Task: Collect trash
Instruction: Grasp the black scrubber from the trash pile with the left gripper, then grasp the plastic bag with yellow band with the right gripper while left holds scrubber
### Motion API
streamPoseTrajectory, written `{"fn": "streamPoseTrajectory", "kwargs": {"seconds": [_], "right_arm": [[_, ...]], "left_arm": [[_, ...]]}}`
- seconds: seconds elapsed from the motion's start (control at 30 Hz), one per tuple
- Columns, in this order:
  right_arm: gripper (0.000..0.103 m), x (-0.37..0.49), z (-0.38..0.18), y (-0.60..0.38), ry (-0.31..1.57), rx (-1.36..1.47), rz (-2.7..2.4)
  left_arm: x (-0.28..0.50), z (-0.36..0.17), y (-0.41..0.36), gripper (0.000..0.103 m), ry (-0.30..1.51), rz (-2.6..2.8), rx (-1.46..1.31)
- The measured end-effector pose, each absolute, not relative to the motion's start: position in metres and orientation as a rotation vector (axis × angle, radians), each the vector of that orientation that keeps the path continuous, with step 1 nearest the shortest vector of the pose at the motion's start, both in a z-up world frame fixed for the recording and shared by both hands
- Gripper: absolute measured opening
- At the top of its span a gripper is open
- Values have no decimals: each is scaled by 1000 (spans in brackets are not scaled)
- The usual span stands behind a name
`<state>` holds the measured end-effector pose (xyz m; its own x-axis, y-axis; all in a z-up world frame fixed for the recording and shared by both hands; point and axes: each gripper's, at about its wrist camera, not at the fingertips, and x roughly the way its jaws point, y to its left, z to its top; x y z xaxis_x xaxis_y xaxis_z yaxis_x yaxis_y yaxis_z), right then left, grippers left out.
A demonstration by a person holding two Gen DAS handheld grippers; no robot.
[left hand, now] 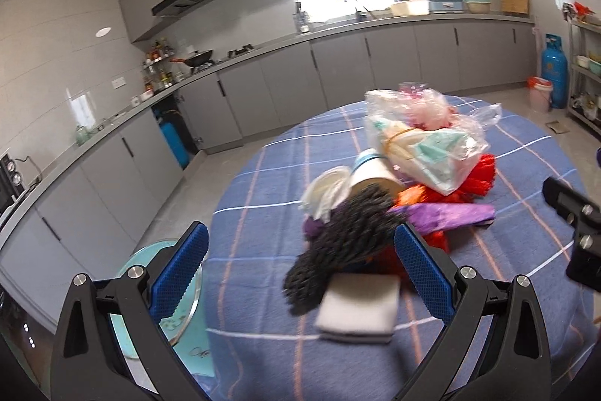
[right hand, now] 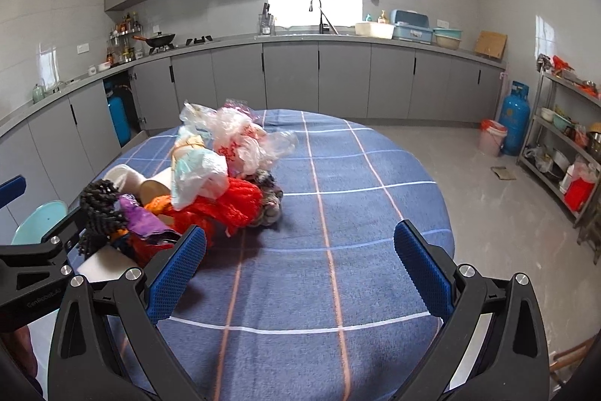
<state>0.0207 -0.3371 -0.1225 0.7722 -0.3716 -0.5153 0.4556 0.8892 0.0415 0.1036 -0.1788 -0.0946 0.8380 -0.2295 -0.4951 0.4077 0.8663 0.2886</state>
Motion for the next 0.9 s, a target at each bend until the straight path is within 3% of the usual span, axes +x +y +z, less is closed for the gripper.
{"fn": "streamPoseTrajectory", "kwargs": {"seconds": [0.27, 0.3, 0.47, 0.53, 0.9], "right_arm": [[98, 27, -136, -345, 550, 186, -432], [98, 28, -138, -345, 554, 189, -429], [98, 32, -142, -345, 558, 188, -415], [98, 33, -141, -345, 553, 180, -413], [98, 52, -115, -339, 488, 159, -347]], "left_arm": [[126, -107, -192, 94, 505, -397, 384], [127, -107, -191, 89, 509, -409, 374], [137, -110, -191, 31, 577, -496, 342], [138, -110, -190, 22, 578, -509, 341], [126, -75, -172, 17, 482, -479, 321]]}}
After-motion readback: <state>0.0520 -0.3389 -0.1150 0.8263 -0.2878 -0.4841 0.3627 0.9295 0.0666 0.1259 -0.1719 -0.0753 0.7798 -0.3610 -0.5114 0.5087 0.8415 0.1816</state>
